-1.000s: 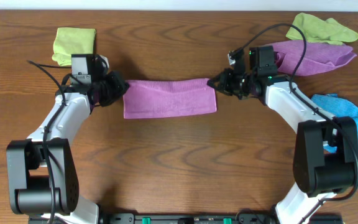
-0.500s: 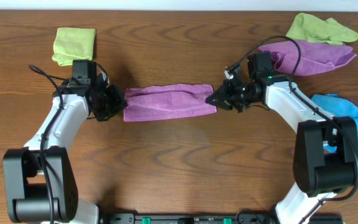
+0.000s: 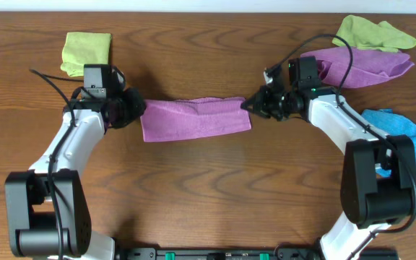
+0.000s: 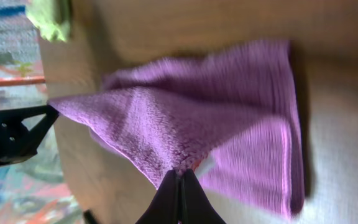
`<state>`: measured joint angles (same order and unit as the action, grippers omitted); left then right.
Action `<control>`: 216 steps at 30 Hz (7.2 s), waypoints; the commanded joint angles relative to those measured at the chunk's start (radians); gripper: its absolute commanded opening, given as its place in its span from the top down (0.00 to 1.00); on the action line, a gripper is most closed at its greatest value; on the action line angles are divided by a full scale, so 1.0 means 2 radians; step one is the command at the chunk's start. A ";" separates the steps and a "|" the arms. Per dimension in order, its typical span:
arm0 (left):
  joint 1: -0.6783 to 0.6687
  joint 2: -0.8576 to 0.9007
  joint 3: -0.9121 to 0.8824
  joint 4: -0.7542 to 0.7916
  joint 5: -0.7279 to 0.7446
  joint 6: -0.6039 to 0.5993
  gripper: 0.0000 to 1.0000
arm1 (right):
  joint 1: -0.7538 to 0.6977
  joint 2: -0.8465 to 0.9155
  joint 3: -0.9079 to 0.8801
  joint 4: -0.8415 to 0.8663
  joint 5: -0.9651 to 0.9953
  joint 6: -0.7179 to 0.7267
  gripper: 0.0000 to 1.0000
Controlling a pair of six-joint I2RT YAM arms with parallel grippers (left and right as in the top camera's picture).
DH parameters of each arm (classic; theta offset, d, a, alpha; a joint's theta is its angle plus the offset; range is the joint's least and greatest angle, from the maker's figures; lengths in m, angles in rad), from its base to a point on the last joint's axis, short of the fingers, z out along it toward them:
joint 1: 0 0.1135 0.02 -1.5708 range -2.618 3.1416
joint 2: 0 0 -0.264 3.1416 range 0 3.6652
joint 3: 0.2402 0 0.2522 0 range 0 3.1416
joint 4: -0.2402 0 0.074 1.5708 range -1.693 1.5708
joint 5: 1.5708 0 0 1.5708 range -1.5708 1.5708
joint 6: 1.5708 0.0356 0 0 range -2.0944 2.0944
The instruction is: Fold the cloth
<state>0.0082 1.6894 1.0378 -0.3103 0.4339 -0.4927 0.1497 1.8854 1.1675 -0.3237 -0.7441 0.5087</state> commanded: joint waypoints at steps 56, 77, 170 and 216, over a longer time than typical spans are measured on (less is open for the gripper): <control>-0.073 0.140 0.103 -0.110 -0.097 0.078 0.94 | 0.019 0.046 0.130 -0.148 0.150 -0.145 0.28; -0.073 0.140 0.103 -0.106 -0.073 0.076 0.94 | -0.034 0.151 0.113 -0.171 -0.040 -0.212 0.12; -0.033 -0.042 -0.067 0.024 0.057 -0.078 0.94 | 0.194 0.228 0.489 -0.462 0.343 -0.148 0.99; -0.094 0.077 -0.073 0.108 0.037 -0.145 0.94 | 0.207 0.204 0.493 -0.484 0.246 -0.162 0.98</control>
<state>-0.1780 1.8309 0.8928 -0.0856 0.5350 -0.7856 0.5541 2.3325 2.1326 -1.2900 -0.2340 0.1974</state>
